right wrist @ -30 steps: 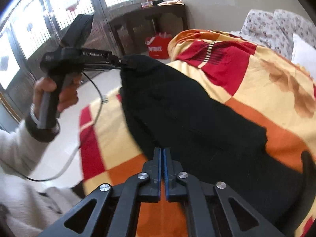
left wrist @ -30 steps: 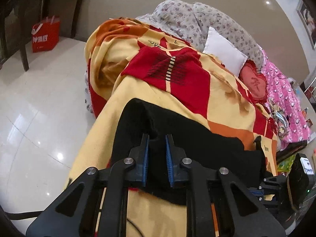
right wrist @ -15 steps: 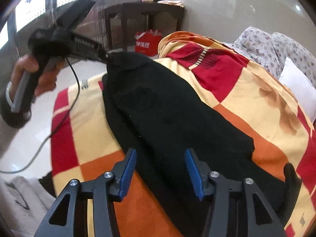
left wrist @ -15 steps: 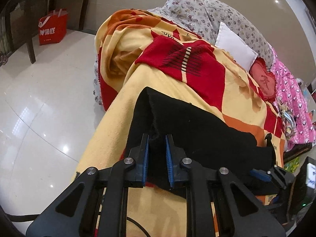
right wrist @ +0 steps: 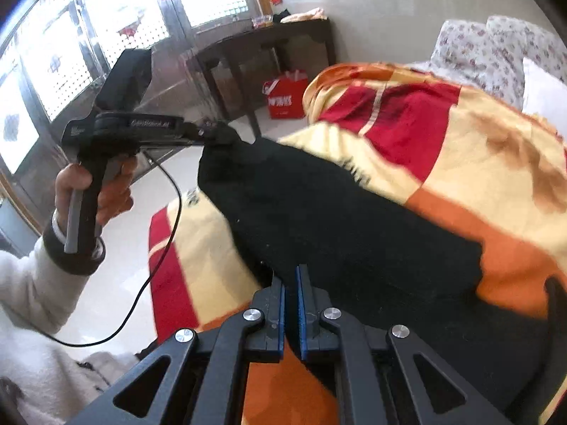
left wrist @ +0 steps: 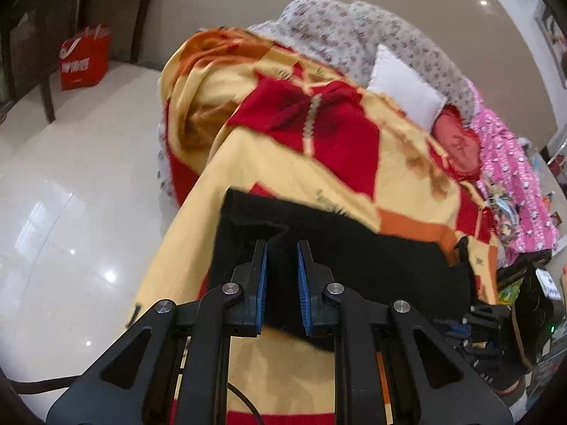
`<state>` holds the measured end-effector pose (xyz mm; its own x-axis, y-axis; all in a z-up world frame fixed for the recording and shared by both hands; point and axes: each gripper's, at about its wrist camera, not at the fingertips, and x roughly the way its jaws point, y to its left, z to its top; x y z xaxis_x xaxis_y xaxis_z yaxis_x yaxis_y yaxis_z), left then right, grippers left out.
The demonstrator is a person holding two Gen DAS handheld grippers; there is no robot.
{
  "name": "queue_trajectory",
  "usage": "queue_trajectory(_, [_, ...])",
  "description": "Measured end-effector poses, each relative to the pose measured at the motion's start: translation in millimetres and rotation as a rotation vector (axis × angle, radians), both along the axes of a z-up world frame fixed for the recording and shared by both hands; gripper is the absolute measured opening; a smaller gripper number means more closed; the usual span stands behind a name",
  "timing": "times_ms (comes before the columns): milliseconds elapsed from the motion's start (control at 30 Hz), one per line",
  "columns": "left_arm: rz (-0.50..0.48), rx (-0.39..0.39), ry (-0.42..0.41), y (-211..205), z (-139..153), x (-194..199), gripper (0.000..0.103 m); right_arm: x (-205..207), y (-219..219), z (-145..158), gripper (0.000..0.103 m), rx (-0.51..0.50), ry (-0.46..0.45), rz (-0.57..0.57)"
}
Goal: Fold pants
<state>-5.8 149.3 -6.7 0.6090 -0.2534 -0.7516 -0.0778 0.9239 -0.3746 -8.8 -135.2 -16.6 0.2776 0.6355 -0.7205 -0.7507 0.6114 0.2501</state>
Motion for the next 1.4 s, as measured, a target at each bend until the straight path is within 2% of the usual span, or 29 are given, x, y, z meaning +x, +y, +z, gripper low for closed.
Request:
queue_trajectory(67, [0.042,0.032,0.046,4.3,-17.4,1.7,0.014,-3.2,11.0,-21.0,0.005,-0.063,-0.002,-0.011])
queue_trajectory(100, [0.055,0.038,0.061,5.8,-22.8,2.2,0.014,-3.1,14.6,-27.4,0.009,-0.083,-0.002,-0.019])
queue_trajectory(167, [0.068,0.055,0.084,8.6,-27.1,2.3,0.015,-3.7,14.7,-30.5,0.013,-0.089,0.017,-0.020])
queue_trajectory(267, [0.090,0.090,0.060,12.6,-15.2,-1.6,0.015,-4.2,-3.3,-9.2,0.035,-0.059,-0.003,-0.037])
queue_trajectory(367, [0.113,0.131,-0.001,11.4,3.5,-6.7,0.017,6.4,-38.0,8.2,0.036,-0.012,-0.010,-0.156])
queue_trajectory(500, [0.068,0.122,-0.044,-4.9,15.3,-2.5,0.037,38.3,-60.4,5.2,0.036,-0.078,-0.038,-0.326])
queue_trajectory(667, [-0.021,0.085,0.001,-45.8,-4.0,13.5,0.039,80.5,-49.5,-28.8,0.036,-0.179,0.019,-0.394])
queue_trajectory(800, [-0.098,0.116,0.085,-77.9,-33.4,23.6,0.039,88.2,-59.7,-30.8,0.039,-0.104,0.074,-0.426])
queue_trajectory(900, [-0.103,0.158,0.071,-90.0,-34.7,23.9,0.039,68.1,-83.5,-7.2,0.041,-0.117,-0.005,-0.486])
queue_trajectory(1000, [-0.109,0.107,0.066,-89.6,-27.8,26.8,0.039,40.5,-119.9,12.6,0.054,-0.206,-0.122,-0.632])
queue_trajectory(1067, [-0.109,0.100,0.053,-94.0,-23.6,29.6,0.040,35.3,-132.0,12.0,0.062,-0.235,-0.126,-0.676])
queue_trajectory(1200, [-0.129,0.077,0.067,-106.7,-25.6,34.7,0.040,45.0,-138.3,-13.6,0.062,-0.255,-0.041,-0.673])
queue_trajectory(1267, [-0.140,0.066,0.083,-112.6,-27.6,35.3,0.040,51.3,-140.5,-21.0,0.061,-0.242,-0.051,-0.661])
queue_trajectory(1333, [-0.148,0.073,0.082,-116.7,-25.9,33.2,0.040,58.1,-149.4,-26.6,0.029,-0.202,-0.047,-0.667])
queue_trajectory(1367, [-0.154,0.073,0.078,-118.3,-24.0,31.6,0.040,58.5,-158.7,-26.5,0.027,-0.144,-0.020,-0.680])
queue_trajectory(1400, [-0.155,0.072,0.076,-118.5,-23.0,29.8,0.040,54.6,-171.1,-23.0,0.020,-0.068,0.001,-0.692])
